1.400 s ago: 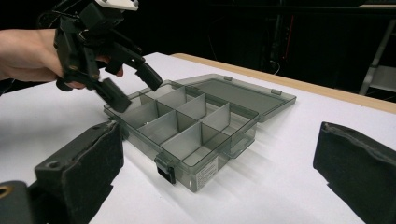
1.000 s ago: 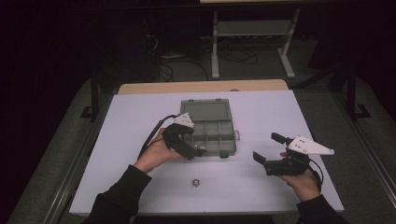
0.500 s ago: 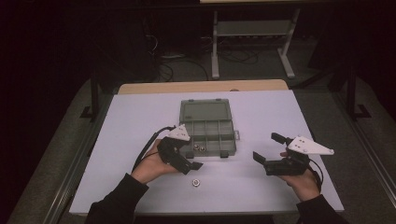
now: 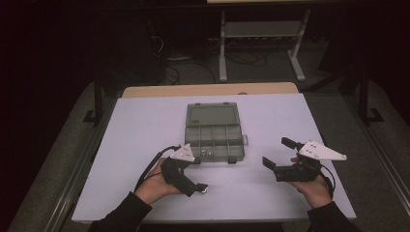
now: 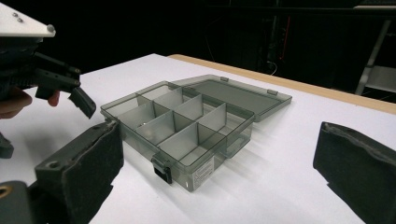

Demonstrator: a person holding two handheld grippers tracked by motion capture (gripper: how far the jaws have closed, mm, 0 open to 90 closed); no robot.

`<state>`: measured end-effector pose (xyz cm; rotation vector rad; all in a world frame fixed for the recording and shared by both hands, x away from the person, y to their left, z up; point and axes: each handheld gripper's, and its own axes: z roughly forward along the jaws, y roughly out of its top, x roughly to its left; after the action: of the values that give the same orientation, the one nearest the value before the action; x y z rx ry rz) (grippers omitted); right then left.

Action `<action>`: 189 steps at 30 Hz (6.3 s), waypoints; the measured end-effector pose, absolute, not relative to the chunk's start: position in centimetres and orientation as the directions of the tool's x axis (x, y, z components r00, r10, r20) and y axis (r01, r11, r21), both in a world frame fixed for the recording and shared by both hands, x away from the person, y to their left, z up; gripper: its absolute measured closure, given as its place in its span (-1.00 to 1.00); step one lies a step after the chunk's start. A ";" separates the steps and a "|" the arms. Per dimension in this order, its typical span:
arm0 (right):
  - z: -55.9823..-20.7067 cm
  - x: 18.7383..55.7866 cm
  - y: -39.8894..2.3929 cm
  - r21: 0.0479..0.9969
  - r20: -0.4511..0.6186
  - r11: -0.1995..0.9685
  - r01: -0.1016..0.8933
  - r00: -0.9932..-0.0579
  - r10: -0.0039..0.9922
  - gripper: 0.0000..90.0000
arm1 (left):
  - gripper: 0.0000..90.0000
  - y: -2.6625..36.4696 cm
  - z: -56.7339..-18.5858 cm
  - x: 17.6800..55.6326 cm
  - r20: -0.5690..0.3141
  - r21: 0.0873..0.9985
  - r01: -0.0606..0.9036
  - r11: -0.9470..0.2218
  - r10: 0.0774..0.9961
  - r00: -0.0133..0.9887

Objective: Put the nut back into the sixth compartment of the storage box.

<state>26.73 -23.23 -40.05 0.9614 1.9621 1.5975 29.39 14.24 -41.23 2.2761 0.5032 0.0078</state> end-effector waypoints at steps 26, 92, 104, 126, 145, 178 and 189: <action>-40.1 26.8 -23.2 0.964 0.091 0.102 0.244 -0.669 0.738 -0.98 | 0.02 13.5 -43.4 28.7 -0.139 0.654 0.255 -0.712 0.218 0.966; -40.1 26.8 -23.3 0.964 0.096 0.095 0.247 -0.662 0.743 -0.98 | 0.53 13.6 -40.0 30.4 -0.097 0.708 0.233 -0.667 0.236 0.967; -40.2 26.9 -23.3 0.965 0.095 0.094 0.244 -0.662 0.744 -0.98 | 0.53 13.6 -38.1 32.0 -0.080 0.729 0.226 -0.646 0.248 0.965; -40.2 26.9 -23.3 0.963 0.095 0.100 0.250 -0.663 0.742 -0.98 | 0.53 12.9 -37.7 36.5 -0.063 0.741 0.269 -0.615 0.335 0.940; -40.3 26.9 -23.3 0.962 0.093 0.105 0.250 -0.666 0.740 -0.98 | 0.52 12.1 -40.0 38.6 -0.072 0.704 0.312 -0.638 0.372 0.925; -40.4 26.9 -23.1 0.962 0.099 0.102 0.253 -0.673 0.733 -0.98 | -1.00 13.2 -39.1 37.5 -0.111 0.742 0.359 -0.566 0.425 0.898; -40.4 27.1 -23.0 0.960 0.095 0.111 0.256 -0.675 0.731 -0.98 | -1.00 16.6 -38.5 35.6 -0.107 0.800 0.350 -0.488 0.457 0.883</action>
<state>27.12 -23.01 -40.42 0.9595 1.9917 1.5875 35.61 16.56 -38.49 2.1293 0.5803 0.1478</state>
